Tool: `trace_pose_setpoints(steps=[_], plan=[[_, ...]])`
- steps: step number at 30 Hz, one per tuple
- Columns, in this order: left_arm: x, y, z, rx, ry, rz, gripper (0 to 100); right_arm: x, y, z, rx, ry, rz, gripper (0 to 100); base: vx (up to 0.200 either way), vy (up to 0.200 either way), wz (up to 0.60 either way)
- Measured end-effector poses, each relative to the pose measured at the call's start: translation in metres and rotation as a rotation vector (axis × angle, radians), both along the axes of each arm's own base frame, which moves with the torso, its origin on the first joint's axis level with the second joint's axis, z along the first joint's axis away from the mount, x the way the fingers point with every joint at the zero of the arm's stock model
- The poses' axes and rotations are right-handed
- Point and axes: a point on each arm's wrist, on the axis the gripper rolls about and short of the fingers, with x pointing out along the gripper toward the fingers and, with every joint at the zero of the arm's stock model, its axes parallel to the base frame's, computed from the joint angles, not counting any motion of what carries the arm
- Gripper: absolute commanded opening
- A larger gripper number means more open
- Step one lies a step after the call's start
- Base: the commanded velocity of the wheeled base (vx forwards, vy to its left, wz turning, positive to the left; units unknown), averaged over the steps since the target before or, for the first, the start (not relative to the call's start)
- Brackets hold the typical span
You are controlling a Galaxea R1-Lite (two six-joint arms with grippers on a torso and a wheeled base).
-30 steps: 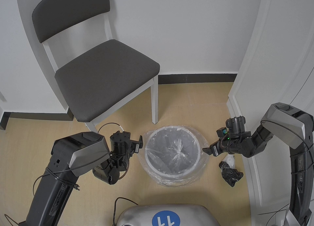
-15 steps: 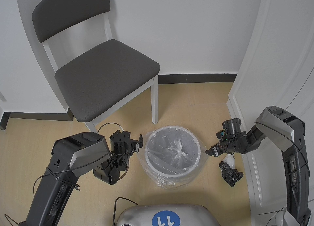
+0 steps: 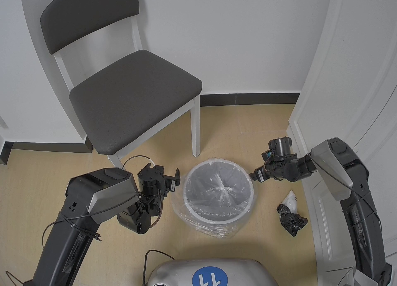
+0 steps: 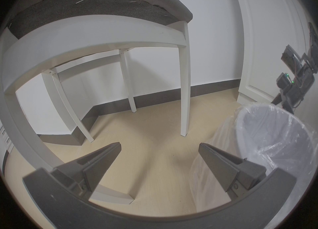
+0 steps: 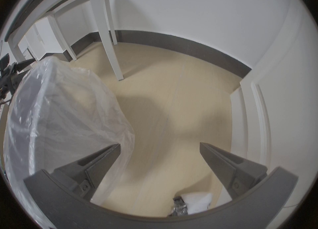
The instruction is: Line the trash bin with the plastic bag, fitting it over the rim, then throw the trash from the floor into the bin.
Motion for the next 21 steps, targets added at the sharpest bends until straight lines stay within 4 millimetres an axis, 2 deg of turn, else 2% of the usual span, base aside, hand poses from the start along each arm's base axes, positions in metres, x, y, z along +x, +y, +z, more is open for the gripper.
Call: trace_pose_setpoints(steps=[3,10,16,21], plan=[[0.000,0.000,0.000,-0.001,-0.003,0.001,100,0.010,0.008,-0.005,0.000,-0.024,0.000,100,0.000,0.000,0.00],[0.001,0.001,0.000,-0.001,-0.008,0.003,100,0.016,0.017,-0.046,0.059,-0.001,-0.039,100,0.000,0.000,0.00],[0.001,0.000,-0.001,-0.001,-0.007,0.002,100,0.022,0.021,-0.050,0.202,-0.104,-0.098,100,0.000,0.000,0.00],[0.001,0.000,-0.002,-0.001,-0.005,0.002,100,0.027,0.015,-0.039,0.242,-0.194,-0.170,100,0.000,0.000,0.00]])
